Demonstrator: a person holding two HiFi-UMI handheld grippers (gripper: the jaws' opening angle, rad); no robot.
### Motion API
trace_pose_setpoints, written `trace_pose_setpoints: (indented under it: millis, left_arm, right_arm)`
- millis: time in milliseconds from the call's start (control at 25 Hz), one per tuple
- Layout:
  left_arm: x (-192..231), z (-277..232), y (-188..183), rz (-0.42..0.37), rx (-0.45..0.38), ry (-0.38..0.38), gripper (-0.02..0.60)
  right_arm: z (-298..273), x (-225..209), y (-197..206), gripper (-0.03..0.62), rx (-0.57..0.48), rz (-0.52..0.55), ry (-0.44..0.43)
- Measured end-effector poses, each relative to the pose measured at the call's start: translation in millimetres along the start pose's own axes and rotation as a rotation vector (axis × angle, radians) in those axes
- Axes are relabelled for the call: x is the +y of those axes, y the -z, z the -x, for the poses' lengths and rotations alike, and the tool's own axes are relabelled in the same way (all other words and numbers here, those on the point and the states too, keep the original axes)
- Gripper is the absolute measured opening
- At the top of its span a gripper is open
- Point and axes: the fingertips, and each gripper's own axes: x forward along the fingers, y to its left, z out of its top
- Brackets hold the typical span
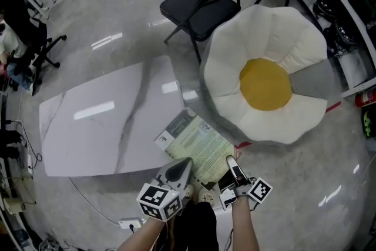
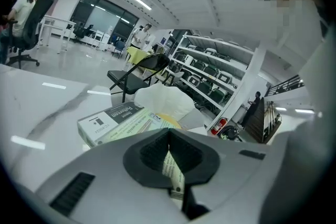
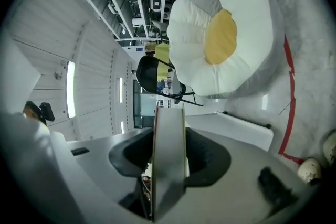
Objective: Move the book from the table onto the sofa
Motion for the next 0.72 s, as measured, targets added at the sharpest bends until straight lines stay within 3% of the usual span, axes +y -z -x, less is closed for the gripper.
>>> trace_pose_setpoints:
  millis: [400, 720]
  left_arm:
    - [-81.1, 78.4, -86.8, -0.062, -0.032, 0.071, 0.010]
    - [-126.4, 135.4, -114.5, -0.068, -0.052, 0.083, 0.009]
  right_arm:
    - [78.5, 138.2, -19.1, 0.175, -0.132, 0.054, 0.011]
    - [144.7, 192.7, -7.2, 0.175, -0.192, 0.019, 0.046]
